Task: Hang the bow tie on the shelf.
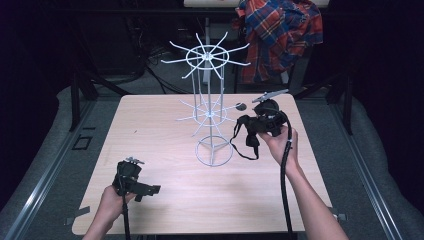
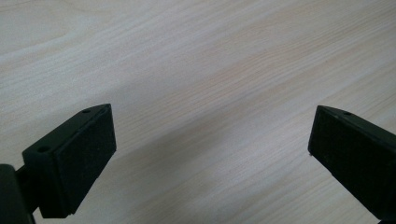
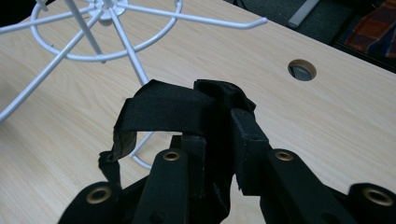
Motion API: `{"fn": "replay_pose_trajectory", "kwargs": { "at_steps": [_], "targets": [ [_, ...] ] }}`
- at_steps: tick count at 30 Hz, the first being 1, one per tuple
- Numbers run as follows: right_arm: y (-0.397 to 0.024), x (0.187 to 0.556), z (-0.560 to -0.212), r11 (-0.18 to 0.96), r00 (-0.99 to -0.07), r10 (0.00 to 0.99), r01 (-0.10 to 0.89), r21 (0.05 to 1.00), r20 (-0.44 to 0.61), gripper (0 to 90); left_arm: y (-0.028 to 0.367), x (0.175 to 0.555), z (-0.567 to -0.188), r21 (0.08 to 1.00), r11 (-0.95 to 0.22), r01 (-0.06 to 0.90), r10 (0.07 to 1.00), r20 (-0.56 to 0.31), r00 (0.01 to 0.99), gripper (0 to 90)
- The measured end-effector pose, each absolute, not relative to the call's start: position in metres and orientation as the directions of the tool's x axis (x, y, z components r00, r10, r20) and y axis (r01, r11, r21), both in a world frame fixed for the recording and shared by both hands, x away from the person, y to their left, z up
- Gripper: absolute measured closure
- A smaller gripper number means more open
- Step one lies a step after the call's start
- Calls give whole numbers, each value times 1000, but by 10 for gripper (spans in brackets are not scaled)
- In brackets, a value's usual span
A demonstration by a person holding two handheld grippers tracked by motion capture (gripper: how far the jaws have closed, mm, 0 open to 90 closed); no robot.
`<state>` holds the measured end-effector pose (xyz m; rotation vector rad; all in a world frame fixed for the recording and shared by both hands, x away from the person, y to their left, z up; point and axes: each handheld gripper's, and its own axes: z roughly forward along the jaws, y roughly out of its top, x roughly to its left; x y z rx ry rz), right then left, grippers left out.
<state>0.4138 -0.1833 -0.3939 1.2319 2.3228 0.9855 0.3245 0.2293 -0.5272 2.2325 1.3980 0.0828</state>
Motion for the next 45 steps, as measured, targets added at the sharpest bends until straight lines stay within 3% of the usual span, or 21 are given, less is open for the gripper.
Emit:
{"fn": "replay_pose_trajectory", "kwargs": {
  "at_steps": [22, 35, 45],
  "targets": [
    [-171, 422, -418, 415, -591, 805, 621, 665, 50, 737, 229, 324, -527, 442, -349, 826, 857, -206, 472, 10],
    [-168, 422, -420, 427, -601, 798, 627, 651, 55, 766, 229, 324, -527, 443, -350, 826, 856, -207, 473, 10],
    [-172, 422, -421, 415, -604, 793, 627, 659, 74, 710, 229, 324, -527, 441, -350, 826, 856, -207, 473, 9]
  ]
}}
